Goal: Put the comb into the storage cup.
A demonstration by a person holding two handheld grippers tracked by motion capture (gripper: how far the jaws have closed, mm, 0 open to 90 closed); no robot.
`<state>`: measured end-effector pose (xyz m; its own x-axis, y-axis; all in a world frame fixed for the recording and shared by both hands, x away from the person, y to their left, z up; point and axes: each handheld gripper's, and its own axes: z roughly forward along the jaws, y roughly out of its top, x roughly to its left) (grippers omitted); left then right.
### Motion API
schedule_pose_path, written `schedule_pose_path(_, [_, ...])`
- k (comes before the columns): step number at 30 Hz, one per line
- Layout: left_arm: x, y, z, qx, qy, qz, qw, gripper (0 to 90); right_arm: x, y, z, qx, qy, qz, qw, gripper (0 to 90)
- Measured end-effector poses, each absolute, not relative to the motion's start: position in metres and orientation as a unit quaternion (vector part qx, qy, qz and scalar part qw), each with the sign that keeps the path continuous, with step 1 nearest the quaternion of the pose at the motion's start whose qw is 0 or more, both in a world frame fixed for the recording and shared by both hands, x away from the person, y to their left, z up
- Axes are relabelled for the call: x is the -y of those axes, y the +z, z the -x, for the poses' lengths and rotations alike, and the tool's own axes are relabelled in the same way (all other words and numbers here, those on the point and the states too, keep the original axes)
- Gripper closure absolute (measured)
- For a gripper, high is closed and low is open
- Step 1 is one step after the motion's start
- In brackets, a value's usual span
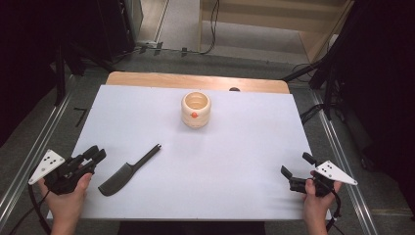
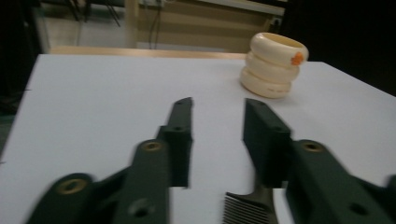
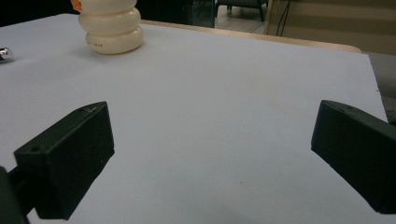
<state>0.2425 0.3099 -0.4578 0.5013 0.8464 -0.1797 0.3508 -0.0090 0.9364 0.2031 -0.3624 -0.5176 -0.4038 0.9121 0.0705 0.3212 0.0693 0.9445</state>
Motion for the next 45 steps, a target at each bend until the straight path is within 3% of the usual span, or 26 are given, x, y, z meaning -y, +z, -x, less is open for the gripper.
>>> schedule_pose_path(1, [-0.307,-0.456,-0.245,-0.445,0.216,-0.679,0.542,83.2,0.362,-0.518,-0.203,-0.670,0.503,-0.460,0.294,0.0])
schedule_pose_path(2, [-0.305,-0.456,-0.247,-0.444,0.208,-0.683,0.541,83.2,0.362,-0.518,-0.203,-0.670,0.502,-0.460,0.293,0.0])
schedule_pose_path(3, [-0.302,-0.455,-0.249,-0.441,0.201,-0.690,0.537,90.0,0.362,-0.518,-0.203,-0.671,0.501,-0.460,0.294,0.0])
schedule_pose_path(12, [-0.271,-0.455,-0.277,-0.424,0.135,-0.751,0.489,90.0,0.361,-0.518,-0.203,-0.674,0.500,-0.457,0.295,0.0])
schedule_pose_path(22, [-0.242,-0.462,-0.303,-0.428,0.100,-0.785,0.437,90.0,0.360,-0.518,-0.203,-0.678,0.497,-0.454,0.294,0.0])
schedule_pose_path(32, [-0.223,-0.474,-0.322,-0.439,0.092,-0.810,0.377,90.0,0.360,-0.518,-0.203,-0.679,0.497,-0.453,0.295,0.0])
schedule_pose_path(45, [-0.211,-0.482,-0.333,-0.438,0.089,-0.822,0.353,90.0,0.359,-0.518,-0.203,-0.682,0.495,-0.450,0.296,0.0])
